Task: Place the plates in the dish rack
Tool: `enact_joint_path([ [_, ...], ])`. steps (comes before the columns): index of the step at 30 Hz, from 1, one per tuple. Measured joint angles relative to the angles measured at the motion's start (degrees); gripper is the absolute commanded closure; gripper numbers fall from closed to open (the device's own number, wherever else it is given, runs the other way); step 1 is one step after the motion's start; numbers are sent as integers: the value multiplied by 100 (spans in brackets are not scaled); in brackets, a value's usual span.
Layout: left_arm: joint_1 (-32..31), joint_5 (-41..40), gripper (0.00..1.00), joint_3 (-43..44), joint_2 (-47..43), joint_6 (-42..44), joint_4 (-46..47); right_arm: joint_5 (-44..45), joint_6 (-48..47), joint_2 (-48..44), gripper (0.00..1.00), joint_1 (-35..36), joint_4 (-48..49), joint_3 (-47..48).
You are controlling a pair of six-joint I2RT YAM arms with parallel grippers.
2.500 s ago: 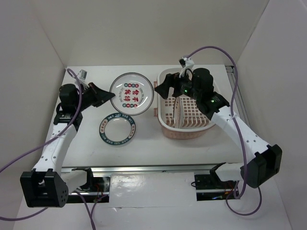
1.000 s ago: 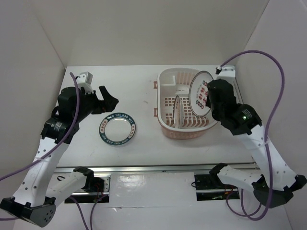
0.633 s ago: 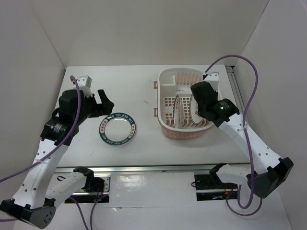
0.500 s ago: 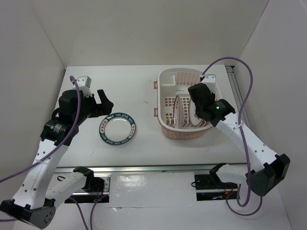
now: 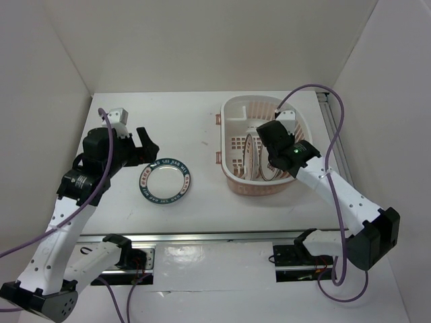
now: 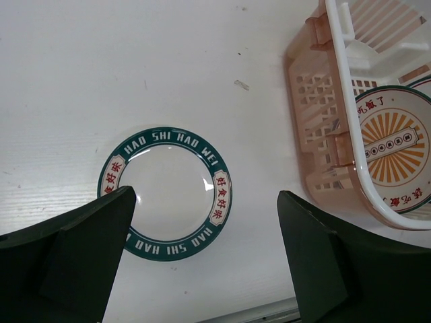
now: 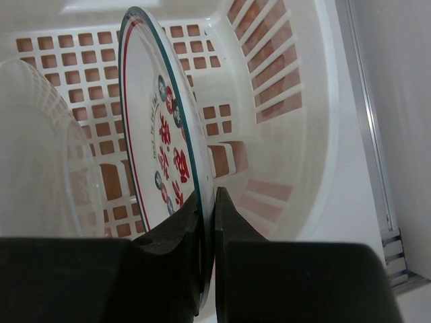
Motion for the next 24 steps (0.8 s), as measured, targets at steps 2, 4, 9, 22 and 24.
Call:
enact_joint_path([
  [2,0,-7,0,-15,-2,0,4,15,26,24,100,26,7,-2],
  [4,0,-26,0,-28,-11,0,2,24,61,48,100,61,9,-22],
  [9,0,-59,0,-31,-35,0,2,35,173,92,100,138,20,-111],
  [22,0,-105,0,-98,-44,0,7,197,577,319,45,555,50,-153],
  [24,0,-107,0,-133,-44,0,4,208,651,376,35,625,48,-153],
])
